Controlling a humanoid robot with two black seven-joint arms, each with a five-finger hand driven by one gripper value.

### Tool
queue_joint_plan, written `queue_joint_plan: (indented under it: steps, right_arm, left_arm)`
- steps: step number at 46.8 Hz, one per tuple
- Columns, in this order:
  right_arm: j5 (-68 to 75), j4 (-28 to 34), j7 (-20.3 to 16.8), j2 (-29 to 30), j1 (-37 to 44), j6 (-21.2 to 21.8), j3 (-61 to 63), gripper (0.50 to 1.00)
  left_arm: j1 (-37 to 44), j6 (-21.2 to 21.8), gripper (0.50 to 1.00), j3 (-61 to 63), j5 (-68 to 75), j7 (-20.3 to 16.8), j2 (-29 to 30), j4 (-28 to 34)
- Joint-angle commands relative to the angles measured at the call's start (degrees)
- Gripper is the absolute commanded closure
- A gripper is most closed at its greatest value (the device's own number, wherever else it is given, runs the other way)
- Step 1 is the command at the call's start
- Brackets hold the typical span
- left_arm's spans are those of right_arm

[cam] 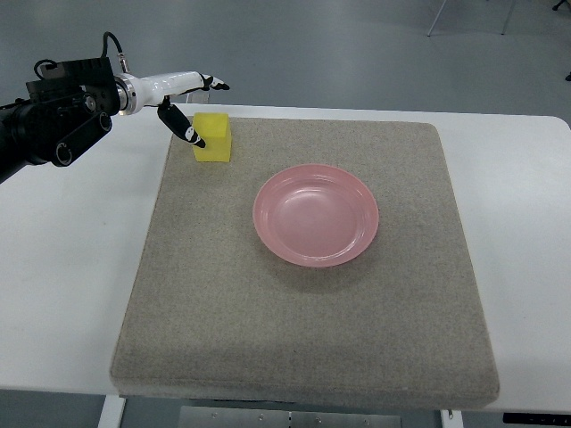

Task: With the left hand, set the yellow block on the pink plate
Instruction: 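Reach the left hand forward over the yellow cube, fingers open, then close the left hand fingers around the yellow cube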

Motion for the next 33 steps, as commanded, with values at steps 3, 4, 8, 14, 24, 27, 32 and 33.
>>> queue_joint_plan:
  steps: [3,4,8,14,24,27,32,33]
  right_arm:
    - [0.0,0.0,0.0,0.0,0.0,0.0,0.0,0.576]
    - [0.0,0.0,0.0,0.0,0.0,0.0,0.0,0.576]
    - [0.0,0.0,0.0,0.0,0.0,0.0,0.0,0.576]
    - [0.0,0.0,0.0,0.0,0.0,0.0,0.0,0.576]
    - [0.0,0.0,0.0,0.0,0.0,0.0,0.0,0.576]
    - [0.0,0.0,0.0,0.0,0.0,0.0,0.0,0.576]
    - [0.0,0.0,0.0,0.0,0.0,-0.1,0.0,0.576]
    - [0.0,0.0,0.0,0.0,0.0,0.0,0.0,0.576]
  left_arm:
    - [0.3,0.2,0.523,0.7,0.1,0.0,-0.4,0.0]
    - [0.3,0.2,0.523,0.7,0.1,0.0,-0.4,0.0]
    - [0.4,0.3,0.521,0.6,-0.1,0.0,-0.6,0.0]
    - [0.3,0.8,0.512,0.6,-0.3,-0.6,-0.7,0.0]
    - [0.5,0.7,0.512,0.7,0.1,-2.6,-0.6,0.0]
    - [0.6,0.7,0.519,0.7,0.2,-2.6,-0.6,0.0]
    - [1.2,0.8,0.527,1.5,0.2,-2.6,-0.6,0.1]
    - [1.1,0.7,0.527,2.1,0.2,-2.7,-0.5,0.1]
